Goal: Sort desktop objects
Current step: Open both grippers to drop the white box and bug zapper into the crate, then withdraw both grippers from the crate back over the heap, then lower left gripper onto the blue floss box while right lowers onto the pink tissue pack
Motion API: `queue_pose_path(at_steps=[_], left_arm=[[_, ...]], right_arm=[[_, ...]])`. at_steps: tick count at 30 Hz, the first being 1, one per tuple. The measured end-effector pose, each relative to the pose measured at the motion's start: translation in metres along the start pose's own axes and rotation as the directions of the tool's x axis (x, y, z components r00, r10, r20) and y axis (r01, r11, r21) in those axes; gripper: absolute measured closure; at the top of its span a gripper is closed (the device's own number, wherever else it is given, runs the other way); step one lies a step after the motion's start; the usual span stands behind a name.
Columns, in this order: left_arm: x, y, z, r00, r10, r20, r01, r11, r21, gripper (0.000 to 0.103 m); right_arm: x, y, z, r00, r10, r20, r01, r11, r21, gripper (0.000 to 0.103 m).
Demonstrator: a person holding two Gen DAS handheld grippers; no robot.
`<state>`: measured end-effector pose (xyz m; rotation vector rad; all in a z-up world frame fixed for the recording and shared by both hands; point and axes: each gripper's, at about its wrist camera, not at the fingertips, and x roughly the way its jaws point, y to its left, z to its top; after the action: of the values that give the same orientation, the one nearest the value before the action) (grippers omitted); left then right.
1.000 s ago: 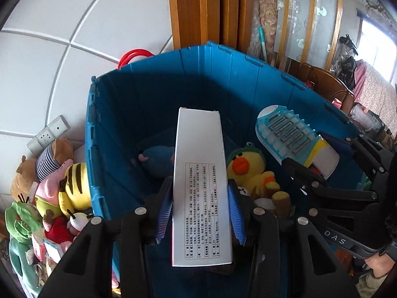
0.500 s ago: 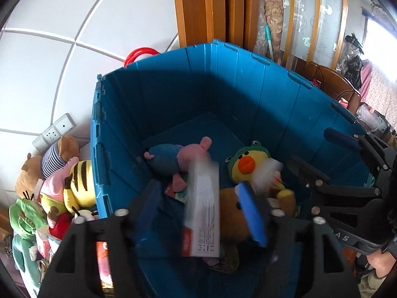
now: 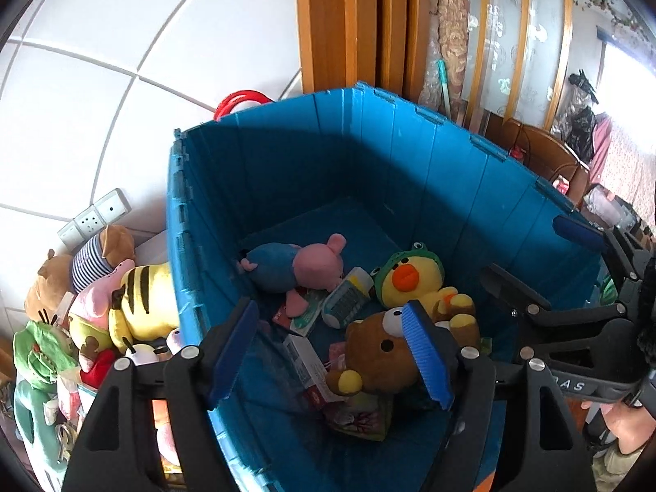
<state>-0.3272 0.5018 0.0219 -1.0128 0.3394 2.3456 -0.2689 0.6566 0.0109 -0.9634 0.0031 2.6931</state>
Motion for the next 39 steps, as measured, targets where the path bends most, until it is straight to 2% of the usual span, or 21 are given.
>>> queue_pose_path(at_steps=[5, 9, 12, 17, 21, 27, 31, 34, 36, 39], left_arm=[[-0.027, 0.027, -0.017, 0.998, 0.031, 0.047, -0.029, 0.998, -0.059, 0.029], [-0.045, 0.058, -0.040, 0.994, 0.095, 0.061, -0.088, 0.989, -0.117, 0.029], [-0.055, 0.093, -0.065, 0.988, 0.150, 0.045, -0.139, 0.973, -0.186, 0.029], [-0.068, 0.155, -0.115, 0.968, 0.250, -0.022, -0.245, 0.923, -0.297, 0.029], [-0.083, 0.216, -0.168, 0.937, 0.333, -0.107, -0.348, 0.855, -0.385, 0.029], [-0.113, 0.304, -0.253, 0.894, 0.397, -0.208, -0.448, 0.762, -0.468, 0.029], [-0.132, 0.362, -0.306, 0.869, 0.412, -0.274, -0.494, 0.701, -0.514, 0.029], [-0.138, 0.396, -0.336, 0.856, 0.412, -0.314, -0.517, 0.672, -0.529, 0.029], [-0.139, 0.410, -0.352, 0.848, 0.408, -0.338, -0.530, 0.655, -0.539, 0.029], [-0.133, 0.422, -0.369, 0.847, 0.388, -0.364, -0.531, 0.646, -0.548, 0.029]], right_arm=[[-0.022, 0.018, 0.002, 0.997, 0.044, 0.069, -0.044, 0.999, -0.004, 0.001], [-0.040, 0.053, 0.003, 0.985, 0.118, 0.127, -0.112, 0.992, -0.048, 0.001], [-0.046, 0.085, 0.005, 0.972, 0.183, 0.149, -0.171, 0.981, -0.088, 0.001], [-0.055, 0.148, 0.009, 0.937, 0.309, 0.164, -0.283, 0.945, -0.164, 0.000], [-0.063, 0.207, 0.005, 0.899, 0.409, 0.157, -0.370, 0.901, -0.227, 0.000], [-0.061, 0.314, -0.013, 0.846, 0.527, 0.081, -0.487, 0.826, -0.285, 0.001], [-0.047, 0.389, -0.038, 0.819, 0.573, -0.029, -0.554, 0.777, -0.298, 0.001], [-0.034, 0.437, -0.060, 0.812, 0.576, -0.096, -0.574, 0.759, -0.307, 0.000], [-0.026, 0.456, -0.073, 0.809, 0.571, -0.137, -0.583, 0.751, -0.309, 0.000], [-0.009, 0.475, -0.095, 0.804, 0.553, -0.218, -0.594, 0.739, -0.317, 0.001]])
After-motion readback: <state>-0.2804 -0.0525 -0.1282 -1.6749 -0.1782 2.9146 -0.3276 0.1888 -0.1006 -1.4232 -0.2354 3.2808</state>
